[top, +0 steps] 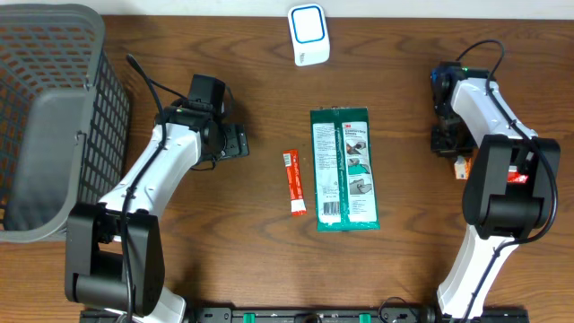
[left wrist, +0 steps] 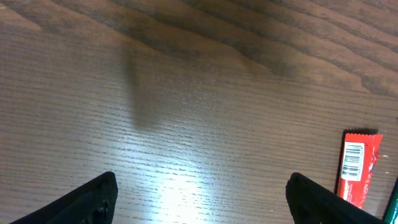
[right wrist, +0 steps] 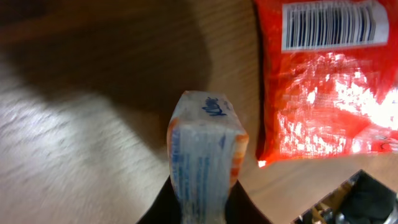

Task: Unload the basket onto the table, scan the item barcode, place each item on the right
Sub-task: 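Carry the Kleenex pack to the right edge and release it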

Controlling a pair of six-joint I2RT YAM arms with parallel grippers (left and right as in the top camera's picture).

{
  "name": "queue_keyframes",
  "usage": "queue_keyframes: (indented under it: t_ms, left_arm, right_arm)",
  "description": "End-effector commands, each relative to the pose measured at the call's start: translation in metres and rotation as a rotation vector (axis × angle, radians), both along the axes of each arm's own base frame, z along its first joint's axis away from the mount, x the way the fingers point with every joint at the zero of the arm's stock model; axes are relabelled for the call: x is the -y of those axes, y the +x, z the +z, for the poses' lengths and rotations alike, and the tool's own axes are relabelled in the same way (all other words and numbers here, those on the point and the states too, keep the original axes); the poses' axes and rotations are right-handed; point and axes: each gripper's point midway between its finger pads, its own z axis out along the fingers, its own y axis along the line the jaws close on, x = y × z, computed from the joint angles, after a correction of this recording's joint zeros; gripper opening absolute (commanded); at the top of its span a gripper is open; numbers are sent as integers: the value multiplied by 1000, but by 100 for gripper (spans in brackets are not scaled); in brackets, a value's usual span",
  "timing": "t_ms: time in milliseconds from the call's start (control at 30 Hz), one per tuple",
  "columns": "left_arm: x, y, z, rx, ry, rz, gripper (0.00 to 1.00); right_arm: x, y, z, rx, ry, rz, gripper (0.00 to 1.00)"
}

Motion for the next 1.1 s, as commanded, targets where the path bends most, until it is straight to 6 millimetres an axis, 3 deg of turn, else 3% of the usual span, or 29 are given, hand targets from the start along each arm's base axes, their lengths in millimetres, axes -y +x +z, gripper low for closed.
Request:
queue_keyframes:
  t_ms: [0, 67, 300, 533, 700, 933, 1067]
  left_arm:
    - [-4, 3, 7, 23, 13, 13, 87]
    - [-4, 3, 7, 23, 13, 13, 87]
    - [-4, 3, 7, 23, 13, 13, 87]
    - [-4, 3, 5, 18, 14, 13, 87]
    - [-4, 3, 5, 18, 14, 13, 87]
    - [-4, 3, 6, 18, 14, 13, 87]
    - [-4, 3, 6, 18, 14, 13, 87]
  right_arm:
    - [10, -3, -2, 14, -37, -18, 28]
    - [10, -4, -3, 11, -36, -19, 51]
    - [-3, -3, -10, 23, 45, -32, 69]
    - [-16, -3, -15, 27, 122, -46, 71]
    - [-20, -1, -15, 30, 151, -40, 65]
    - [-24, -1, -16, 30, 176, -40, 64]
    - [-26, -1, -3, 9, 169, -34, 65]
